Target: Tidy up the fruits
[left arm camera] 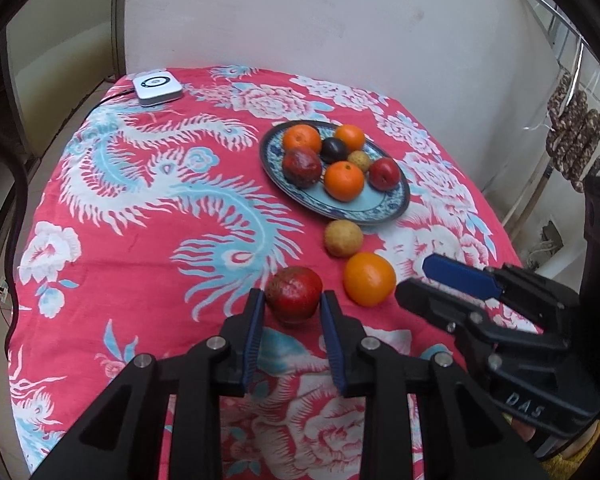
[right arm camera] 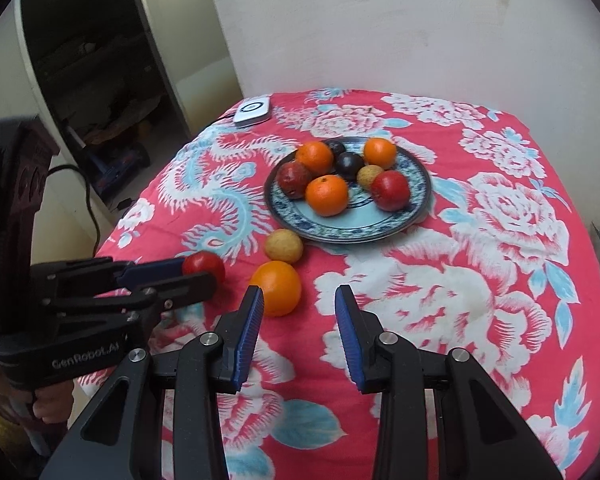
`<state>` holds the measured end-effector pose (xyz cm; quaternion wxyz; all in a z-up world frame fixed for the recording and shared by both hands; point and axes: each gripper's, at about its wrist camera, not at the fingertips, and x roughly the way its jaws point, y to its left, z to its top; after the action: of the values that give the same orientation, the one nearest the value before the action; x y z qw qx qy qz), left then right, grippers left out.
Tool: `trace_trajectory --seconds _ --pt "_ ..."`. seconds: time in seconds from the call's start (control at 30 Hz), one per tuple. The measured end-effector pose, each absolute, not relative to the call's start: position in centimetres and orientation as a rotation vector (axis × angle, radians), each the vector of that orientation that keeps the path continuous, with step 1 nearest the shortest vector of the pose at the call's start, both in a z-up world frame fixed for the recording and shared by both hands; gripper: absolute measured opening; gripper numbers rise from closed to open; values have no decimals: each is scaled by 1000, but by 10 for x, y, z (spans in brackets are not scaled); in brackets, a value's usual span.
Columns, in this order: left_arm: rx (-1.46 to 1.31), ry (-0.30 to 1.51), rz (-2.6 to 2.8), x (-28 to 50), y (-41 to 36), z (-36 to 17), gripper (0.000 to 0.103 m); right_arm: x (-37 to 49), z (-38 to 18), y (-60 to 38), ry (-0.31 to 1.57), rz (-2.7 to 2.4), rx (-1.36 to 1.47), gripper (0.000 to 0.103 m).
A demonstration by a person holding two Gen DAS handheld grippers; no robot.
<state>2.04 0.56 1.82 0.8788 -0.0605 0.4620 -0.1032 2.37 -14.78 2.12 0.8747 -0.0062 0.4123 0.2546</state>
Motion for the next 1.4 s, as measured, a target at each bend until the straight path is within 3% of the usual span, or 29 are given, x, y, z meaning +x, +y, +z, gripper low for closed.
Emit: trace_trajectory --seconds 0.77,0.87,1.4 --pt "-160 958 -198 24 19 17 30 33 4 -125 901 550 -41 39" --pt "-162 956 -197 24 19 17 30 33 3 -126 898 555 -33 33" --pt "-174 932 -210 30 16 31 30 32 16 -149 864 550 25 32"
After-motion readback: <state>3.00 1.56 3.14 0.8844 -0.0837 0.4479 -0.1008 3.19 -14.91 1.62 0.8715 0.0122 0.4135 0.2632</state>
